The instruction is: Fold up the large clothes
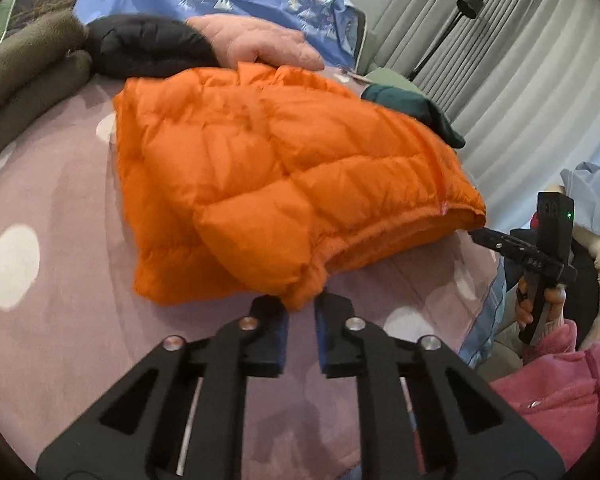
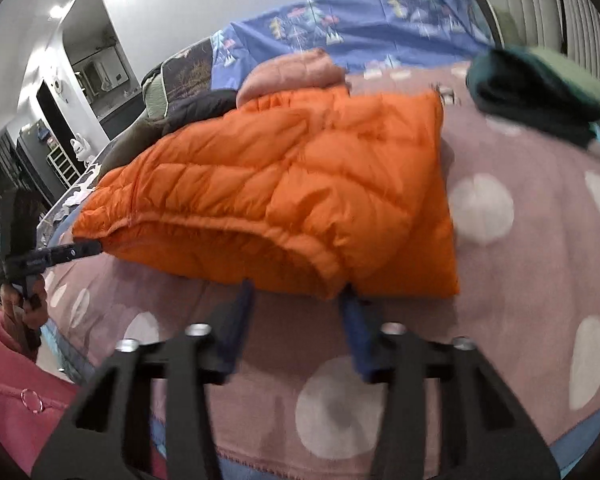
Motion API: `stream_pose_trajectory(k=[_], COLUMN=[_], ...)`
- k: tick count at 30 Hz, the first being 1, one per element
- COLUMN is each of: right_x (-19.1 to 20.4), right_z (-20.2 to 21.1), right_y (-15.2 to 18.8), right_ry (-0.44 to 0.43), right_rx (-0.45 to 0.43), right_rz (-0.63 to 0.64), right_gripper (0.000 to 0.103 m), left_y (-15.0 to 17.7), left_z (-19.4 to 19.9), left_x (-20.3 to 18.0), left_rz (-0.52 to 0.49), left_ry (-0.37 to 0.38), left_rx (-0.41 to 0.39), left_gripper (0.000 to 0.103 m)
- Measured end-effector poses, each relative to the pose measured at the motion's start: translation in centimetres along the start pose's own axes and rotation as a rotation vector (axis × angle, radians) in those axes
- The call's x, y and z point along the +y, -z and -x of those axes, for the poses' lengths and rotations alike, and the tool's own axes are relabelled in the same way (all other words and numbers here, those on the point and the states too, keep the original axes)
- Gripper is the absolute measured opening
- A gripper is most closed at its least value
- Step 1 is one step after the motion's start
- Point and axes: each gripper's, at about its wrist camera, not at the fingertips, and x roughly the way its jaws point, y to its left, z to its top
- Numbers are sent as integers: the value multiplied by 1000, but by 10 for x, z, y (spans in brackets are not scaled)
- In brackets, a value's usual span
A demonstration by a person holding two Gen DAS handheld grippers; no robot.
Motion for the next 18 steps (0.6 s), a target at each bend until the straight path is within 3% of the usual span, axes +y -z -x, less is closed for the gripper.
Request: stream_pose_trajectory(k=[3, 6, 8, 10, 11, 12, 14, 18], right_x=[-2, -9, -11, -12, -14, -17, -23, -36], right_z=[17, 31, 34, 36, 35, 31, 24, -6], right_y=[-27, -66, -91, -120, -128, -144, -158, -169], right_ry=[-29, -44, 4, 54, 59, 56, 79, 138], right_rx=[-120, -251, -323, -413, -434, -446, -441, -370], right_rz=[-7, -31, -34, -33, -36, -44, -68, -95], right_gripper=[32, 32, 41, 56, 59, 60, 60, 69], left_y=[-23, -66, -92, -125, -135, -147, -166, -182], left_z=[15, 31, 36, 35, 34, 32, 22, -1], left_x=[-8, -20, -24, -24, -23, -22, -19, 1], left_rz=[-45, -108, -129, -134, -129, -126, -121, -76], left_ry=[18, 3, -48, -98, -121, -153, -236, -303], left_rx=[-74, -188, -263, -332, -354, -377, -402, -363], left_gripper=[10, 11, 14, 26, 43, 56, 59, 72])
